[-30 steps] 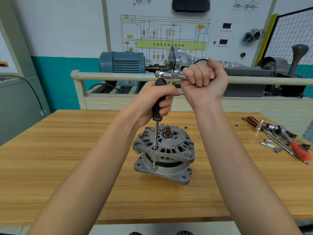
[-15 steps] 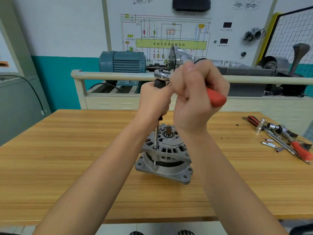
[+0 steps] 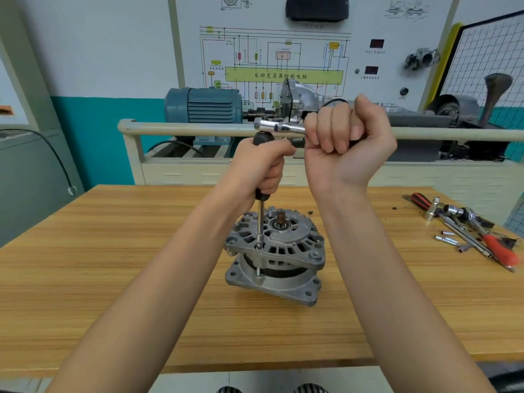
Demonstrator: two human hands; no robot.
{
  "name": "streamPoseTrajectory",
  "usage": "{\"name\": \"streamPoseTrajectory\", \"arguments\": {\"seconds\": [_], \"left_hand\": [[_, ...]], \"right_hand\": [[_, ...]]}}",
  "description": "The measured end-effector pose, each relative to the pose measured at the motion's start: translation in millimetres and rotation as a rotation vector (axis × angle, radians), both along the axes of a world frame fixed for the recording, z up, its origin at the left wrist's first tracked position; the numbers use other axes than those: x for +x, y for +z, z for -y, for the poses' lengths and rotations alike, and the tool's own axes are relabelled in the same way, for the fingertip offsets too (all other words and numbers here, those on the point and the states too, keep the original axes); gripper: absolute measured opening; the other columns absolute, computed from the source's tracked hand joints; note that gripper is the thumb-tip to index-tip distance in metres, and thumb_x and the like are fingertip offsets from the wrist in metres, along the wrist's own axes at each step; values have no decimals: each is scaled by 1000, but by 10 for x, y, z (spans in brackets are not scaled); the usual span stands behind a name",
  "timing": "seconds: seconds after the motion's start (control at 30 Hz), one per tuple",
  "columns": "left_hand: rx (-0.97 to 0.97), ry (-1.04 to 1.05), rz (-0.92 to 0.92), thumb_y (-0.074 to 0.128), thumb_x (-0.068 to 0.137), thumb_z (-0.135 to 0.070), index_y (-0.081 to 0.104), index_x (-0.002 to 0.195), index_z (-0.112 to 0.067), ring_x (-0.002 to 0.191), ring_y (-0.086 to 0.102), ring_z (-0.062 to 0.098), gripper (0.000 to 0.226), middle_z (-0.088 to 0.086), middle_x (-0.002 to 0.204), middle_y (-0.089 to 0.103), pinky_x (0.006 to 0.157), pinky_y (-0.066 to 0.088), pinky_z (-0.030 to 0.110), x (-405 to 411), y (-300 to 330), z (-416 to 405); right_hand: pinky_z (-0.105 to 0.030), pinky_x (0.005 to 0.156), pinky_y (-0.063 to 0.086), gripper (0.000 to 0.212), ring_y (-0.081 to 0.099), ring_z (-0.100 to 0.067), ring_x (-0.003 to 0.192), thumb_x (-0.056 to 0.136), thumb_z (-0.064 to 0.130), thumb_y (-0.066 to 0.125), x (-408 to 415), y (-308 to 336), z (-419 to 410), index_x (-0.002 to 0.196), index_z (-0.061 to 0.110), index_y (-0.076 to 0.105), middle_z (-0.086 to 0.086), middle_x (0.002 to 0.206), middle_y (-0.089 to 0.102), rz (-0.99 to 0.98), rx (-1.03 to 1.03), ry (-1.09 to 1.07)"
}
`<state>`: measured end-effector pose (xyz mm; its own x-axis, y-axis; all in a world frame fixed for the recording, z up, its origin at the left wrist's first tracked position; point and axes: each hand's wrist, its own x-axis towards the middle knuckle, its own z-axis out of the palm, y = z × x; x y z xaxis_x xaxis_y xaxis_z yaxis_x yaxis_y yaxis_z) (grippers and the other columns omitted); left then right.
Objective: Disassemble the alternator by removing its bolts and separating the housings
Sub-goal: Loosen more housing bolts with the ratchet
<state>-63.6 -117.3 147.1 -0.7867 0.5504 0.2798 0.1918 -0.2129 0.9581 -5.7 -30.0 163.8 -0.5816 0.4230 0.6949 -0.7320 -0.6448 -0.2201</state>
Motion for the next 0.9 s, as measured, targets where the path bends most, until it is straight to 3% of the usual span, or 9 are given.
{"name": "streamPoseTrajectory", "arguments": {"seconds": [0.17, 0.23, 0.37, 0.5, 0.6, 0.77, 0.9], "left_hand": [[76, 356, -78, 60, 86, -10, 39, 61, -15, 47, 26, 16, 33, 3, 52, 33, 42, 23, 19, 91, -52, -123], [86, 354, -86, 59, 86, -8, 40, 61, -15, 47, 27, 16, 32, 2, 51, 34, 42, 24, 21, 90, -67, -105], [68, 91, -63, 58, 84, -1, 36, 57, -16, 37, 24, 12, 37, -4, 41, 31, 40, 20, 20, 21, -48, 20], [-56, -272, -54, 59, 82, -12, 43, 52, -13, 38, 29, 14, 34, -1, 42, 34, 42, 27, 20, -101, -12, 138], [-71, -356, -42, 57, 85, -11, 36, 47, -15, 31, 23, 9, 44, -5, 37, 28, 39, 17, 21, -102, -24, 115], [-15, -118, -30, 50, 90, -4, 29, 42, -22, 30, 15, 9, 56, -7, 36, 21, 37, 15, 15, -46, -60, 45], [38, 143, -33, 51, 87, -2, 36, 53, -18, 33, 22, 13, 41, -4, 40, 30, 38, 21, 15, 44, -72, -44]], "right_hand": [[-26, 52, 23, 34, 28, -7, 44, 78, 2, 50, 82, -121, 320, 56, 25, 40, 10, 50, 37, -248, 366, -558], [-28, 51, 22, 30, 29, -8, 45, 78, 6, 50, 84, -129, 367, 58, 25, 41, 10, 51, 36, -249, 394, -608], [-27, 45, 18, 45, 21, -10, 35, 81, 2, 46, 59, -11, 154, 41, 21, 35, 3, 36, 24, -130, 205, -242], [-21, 39, 18, 47, 19, -11, 29, 82, 9, 39, -28, 53, -136, 36, 17, 32, 4, 32, 22, 83, -149, 232], [-20, 39, 16, 45, 19, -11, 28, 82, 10, 40, -83, 41, -187, 38, 16, 31, 4, 32, 21, 101, -279, 315], [-24, 42, 21, 50, 14, -13, 37, 87, 6, 37, -1, -18, -32, 38, 18, 33, 4, 34, 25, 2, -44, 56], [-27, 50, 20, 44, 22, -9, 41, 82, -4, 46, 56, -105, 259, 49, 20, 31, 6, 42, 28, -196, 294, -446]]}}
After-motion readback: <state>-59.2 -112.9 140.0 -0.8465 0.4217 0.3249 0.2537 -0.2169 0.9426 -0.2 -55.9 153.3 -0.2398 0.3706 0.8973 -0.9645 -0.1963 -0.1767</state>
